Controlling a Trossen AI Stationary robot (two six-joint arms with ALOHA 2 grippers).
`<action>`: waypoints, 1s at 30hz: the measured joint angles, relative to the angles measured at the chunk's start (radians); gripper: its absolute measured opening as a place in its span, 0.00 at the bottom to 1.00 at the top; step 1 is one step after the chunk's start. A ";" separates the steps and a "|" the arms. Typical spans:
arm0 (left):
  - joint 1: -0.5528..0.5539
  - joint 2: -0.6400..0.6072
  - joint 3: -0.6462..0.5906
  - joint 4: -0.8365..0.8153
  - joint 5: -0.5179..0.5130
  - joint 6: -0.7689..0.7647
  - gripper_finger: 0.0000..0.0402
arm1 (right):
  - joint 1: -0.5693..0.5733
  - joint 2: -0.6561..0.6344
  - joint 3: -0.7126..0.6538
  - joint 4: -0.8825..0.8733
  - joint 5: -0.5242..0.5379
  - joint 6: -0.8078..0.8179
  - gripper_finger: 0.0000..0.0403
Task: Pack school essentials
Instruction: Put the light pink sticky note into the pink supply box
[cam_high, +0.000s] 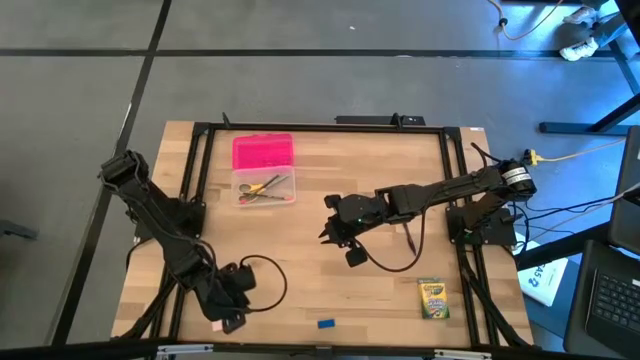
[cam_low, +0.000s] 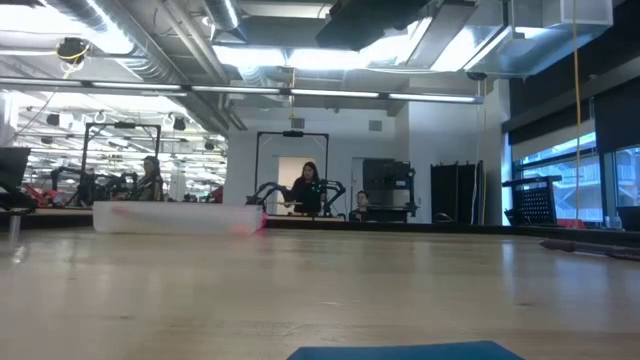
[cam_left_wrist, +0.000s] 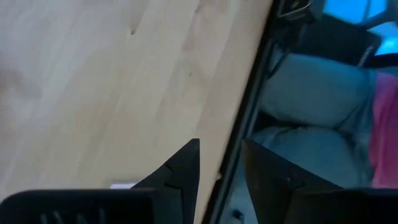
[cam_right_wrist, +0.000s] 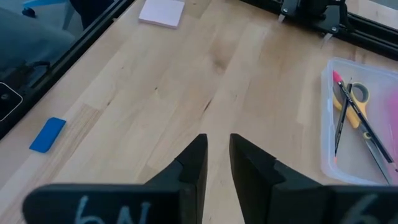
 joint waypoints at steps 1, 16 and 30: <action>0.000 0.000 0.000 0.014 -0.006 0.000 0.28 | -0.001 0.000 0.000 0.000 0.000 0.000 0.18; -0.006 0.000 0.000 -0.010 -0.041 0.017 0.28 | -0.004 0.000 0.000 0.001 0.000 0.011 0.18; -0.005 0.000 0.000 -0.080 -0.104 -0.086 0.28 | -0.004 0.000 -0.001 0.001 0.000 0.011 0.18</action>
